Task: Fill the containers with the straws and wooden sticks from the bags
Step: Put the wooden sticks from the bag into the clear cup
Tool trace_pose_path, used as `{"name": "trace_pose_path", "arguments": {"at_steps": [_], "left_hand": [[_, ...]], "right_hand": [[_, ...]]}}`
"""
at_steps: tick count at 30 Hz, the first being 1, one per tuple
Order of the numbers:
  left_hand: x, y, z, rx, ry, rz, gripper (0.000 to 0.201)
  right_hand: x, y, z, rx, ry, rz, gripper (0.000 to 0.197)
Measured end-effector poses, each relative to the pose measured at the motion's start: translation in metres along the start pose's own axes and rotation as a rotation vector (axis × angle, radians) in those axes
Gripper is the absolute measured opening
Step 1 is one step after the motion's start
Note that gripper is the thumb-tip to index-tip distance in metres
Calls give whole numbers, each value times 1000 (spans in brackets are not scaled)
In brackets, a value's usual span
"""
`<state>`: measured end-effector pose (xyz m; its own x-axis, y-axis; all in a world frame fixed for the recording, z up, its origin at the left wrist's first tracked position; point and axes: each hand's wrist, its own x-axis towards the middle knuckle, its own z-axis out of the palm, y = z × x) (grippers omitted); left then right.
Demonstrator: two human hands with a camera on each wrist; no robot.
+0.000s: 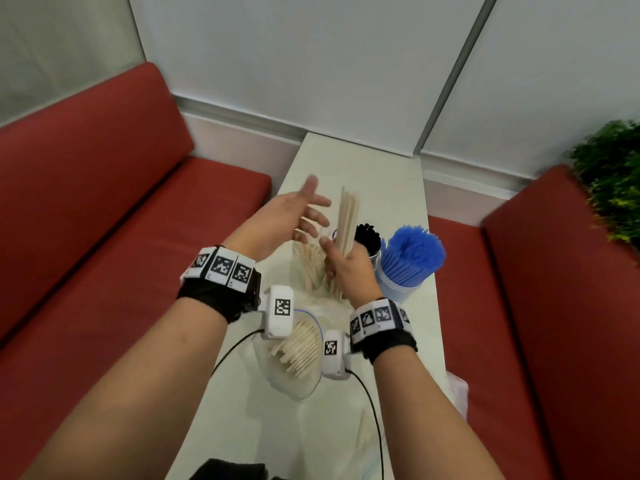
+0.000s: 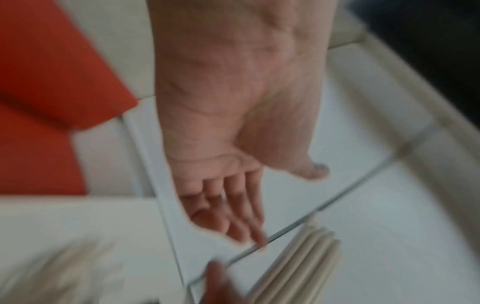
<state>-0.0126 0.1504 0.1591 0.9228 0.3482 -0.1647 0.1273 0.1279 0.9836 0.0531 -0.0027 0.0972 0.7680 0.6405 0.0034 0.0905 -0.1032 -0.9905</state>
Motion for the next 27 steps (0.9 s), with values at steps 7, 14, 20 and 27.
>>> {"name": "trace_pose_path", "arguments": {"at_steps": [7,14,20,27], "left_hand": [[-6,-66,41,-788,-162,-472,54],[-2,-70,52,-1110,-180,-439,24],[1,-78,49,-911,-263,-635,16],[10,-89,41,-842,-38,-664,20]], "right_hand": [[14,-83,-5,337,39,-118,38],[2,-76,-4,202,-24,-93,26],[3,-85,-4,234,-62,-86,27],[7,-73,-7,61,33,-35,28]]}}
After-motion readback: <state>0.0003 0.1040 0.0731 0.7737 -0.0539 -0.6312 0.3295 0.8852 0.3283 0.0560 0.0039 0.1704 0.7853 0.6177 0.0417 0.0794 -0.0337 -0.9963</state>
